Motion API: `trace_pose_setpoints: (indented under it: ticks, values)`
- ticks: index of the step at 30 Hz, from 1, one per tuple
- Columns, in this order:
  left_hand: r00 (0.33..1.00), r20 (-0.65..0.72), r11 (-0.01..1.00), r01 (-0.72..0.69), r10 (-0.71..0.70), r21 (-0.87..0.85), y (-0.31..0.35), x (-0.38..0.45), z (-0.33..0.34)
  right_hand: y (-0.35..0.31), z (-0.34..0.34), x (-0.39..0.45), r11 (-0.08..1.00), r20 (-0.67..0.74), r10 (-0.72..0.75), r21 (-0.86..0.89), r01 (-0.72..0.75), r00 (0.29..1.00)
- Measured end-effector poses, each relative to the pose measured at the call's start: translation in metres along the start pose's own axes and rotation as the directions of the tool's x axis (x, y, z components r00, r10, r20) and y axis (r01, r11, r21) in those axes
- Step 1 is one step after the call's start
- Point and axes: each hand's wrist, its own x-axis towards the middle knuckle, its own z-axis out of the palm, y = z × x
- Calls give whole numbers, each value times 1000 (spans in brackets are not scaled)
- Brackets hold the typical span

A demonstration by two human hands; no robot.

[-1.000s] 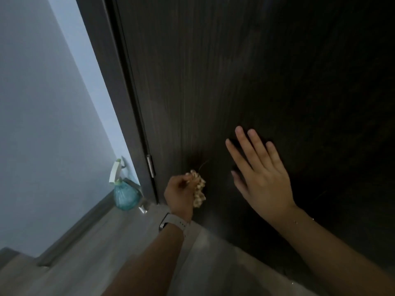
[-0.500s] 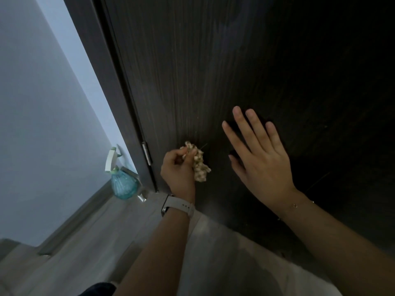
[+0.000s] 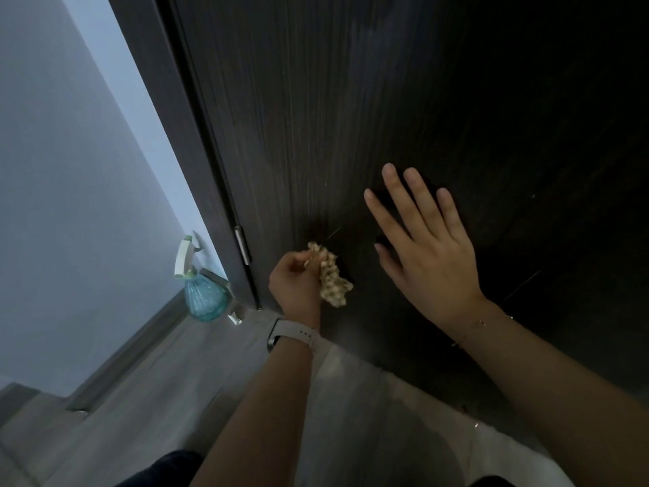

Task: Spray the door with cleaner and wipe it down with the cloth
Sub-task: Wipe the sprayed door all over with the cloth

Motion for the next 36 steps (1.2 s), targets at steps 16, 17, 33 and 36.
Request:
trace_pose_setpoints:
  ticks: [16, 17, 33, 36]
  values:
    - [979, 94, 981, -174, 181, -82, 39, -13, 13, 3, -6, 1, 997, 1, -16, 74, 16, 1000]
    - [986, 75, 988, -145, 149, -59, 36, -11, 10, 4, -7, 1, 997, 5, -14, 81, 14, 1000]
    - [1000, -9, 992, -15, 16, 129, 19, 7, -7, 7, -11, 0, 996, 34, -24, 81, 22, 999]
    - [996, 69, 985, -63, 52, 161, 17, 7, -8, 7, -9, 0, 996, 31, -34, 87, 31, 999]
